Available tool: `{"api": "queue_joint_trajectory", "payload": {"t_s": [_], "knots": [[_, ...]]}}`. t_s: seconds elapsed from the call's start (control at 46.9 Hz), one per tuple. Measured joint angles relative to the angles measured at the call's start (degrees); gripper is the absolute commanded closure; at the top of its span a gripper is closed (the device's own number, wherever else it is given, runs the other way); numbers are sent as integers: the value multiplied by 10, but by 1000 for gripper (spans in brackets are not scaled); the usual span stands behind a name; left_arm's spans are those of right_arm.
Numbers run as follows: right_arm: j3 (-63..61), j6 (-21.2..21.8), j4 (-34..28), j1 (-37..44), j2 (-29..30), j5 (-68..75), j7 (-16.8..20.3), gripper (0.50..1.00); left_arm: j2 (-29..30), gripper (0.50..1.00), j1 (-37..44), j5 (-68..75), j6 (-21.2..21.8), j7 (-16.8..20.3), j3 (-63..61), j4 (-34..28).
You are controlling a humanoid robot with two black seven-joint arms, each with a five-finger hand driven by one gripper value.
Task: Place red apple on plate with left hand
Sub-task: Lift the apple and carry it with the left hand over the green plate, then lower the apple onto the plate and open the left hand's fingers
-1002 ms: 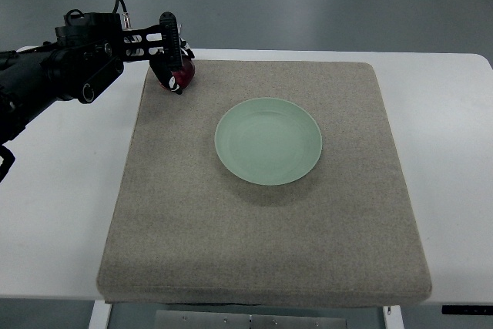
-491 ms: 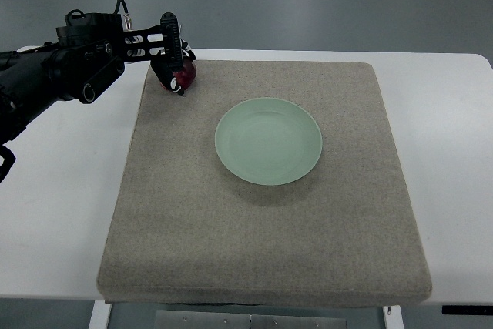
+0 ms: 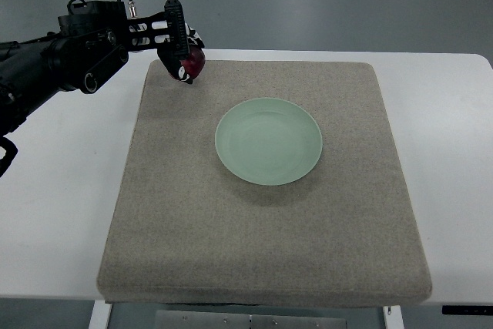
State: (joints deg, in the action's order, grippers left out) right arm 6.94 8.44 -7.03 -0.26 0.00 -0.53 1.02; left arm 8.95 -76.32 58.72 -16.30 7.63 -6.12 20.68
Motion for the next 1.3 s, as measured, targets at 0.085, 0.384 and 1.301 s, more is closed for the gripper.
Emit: {"api": "queue_joint_trajectory", "payload": {"t_s": [0.085, 0.384, 1.301], "knots": [[0, 0, 0, 0, 0, 0, 0, 536, 8, 1000, -5, -2, 1, 14, 7, 37], [0, 0, 0, 0, 0, 0, 0, 536, 77, 1000, -38, 7, 4, 40, 27, 219], [0, 0, 0, 0, 0, 0, 0, 536, 135, 1000, 21, 182, 92, 83, 34, 411]]}}
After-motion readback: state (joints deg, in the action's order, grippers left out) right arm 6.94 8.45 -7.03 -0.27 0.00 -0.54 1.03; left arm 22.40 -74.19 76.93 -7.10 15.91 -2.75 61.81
